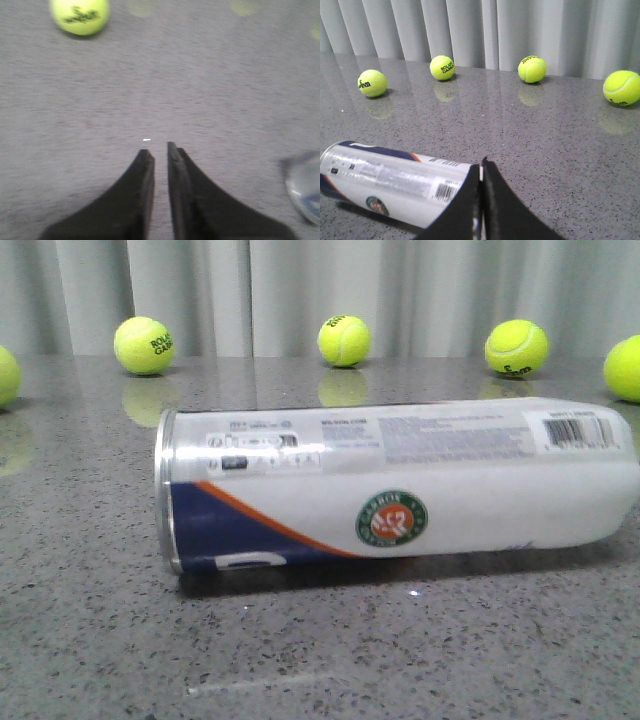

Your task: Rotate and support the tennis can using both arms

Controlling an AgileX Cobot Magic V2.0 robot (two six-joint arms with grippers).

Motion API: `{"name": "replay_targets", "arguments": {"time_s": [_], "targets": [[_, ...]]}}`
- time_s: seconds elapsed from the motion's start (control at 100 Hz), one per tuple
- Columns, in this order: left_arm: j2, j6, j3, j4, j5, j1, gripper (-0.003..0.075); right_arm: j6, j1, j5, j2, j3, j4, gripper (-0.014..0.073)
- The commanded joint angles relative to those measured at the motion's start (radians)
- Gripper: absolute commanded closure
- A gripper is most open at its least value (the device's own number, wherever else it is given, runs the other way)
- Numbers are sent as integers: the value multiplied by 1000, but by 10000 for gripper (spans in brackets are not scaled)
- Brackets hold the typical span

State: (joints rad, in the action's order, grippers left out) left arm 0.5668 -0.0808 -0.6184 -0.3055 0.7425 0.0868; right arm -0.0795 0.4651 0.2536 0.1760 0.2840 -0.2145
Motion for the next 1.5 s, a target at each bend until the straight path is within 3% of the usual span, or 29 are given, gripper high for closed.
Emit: {"name": "replay_targets", "arguments": {"time_s": [0.0, 0.05, 0.13, 0.45, 0.67, 0.79, 0.95, 1.12, 1.37, 1.49], "targets": [[71, -68, -48, -167, -49, 26, 433, -9, -3, -74, 7, 25, 9, 652], [107, -88, -48, -259, -51, 34, 321, -9, -3, -74, 7, 25, 9, 652], [170, -161, -48, -412, -47, 49, 244, -9, -3, -74, 7, 25, 9, 652], [468, -520, -48, -961, -17, 106, 247, -9, -3, -74, 7, 25, 9, 652], [659, -693, -61, -1175, 29, 106, 247, -9, -3, -74, 7, 25, 9, 652], [767, -807, -102, -1297, 116, 106, 247, -9, -3, -75, 7, 25, 9, 652], [911, -814, -171, -1365, 293, 106, 252, -9, -3, -75, 7, 25, 9, 652], [1021, -814, -203, -1406, 427, 106, 379, -9, -3, -75, 7, 25, 9, 652], [1082, -837, -203, -1488, 509, 106, 734, -9, -3, -75, 7, 25, 9, 652], [1082, -866, -203, -1505, 539, 106, 739, -9, -3, -75, 7, 25, 9, 652]]}}
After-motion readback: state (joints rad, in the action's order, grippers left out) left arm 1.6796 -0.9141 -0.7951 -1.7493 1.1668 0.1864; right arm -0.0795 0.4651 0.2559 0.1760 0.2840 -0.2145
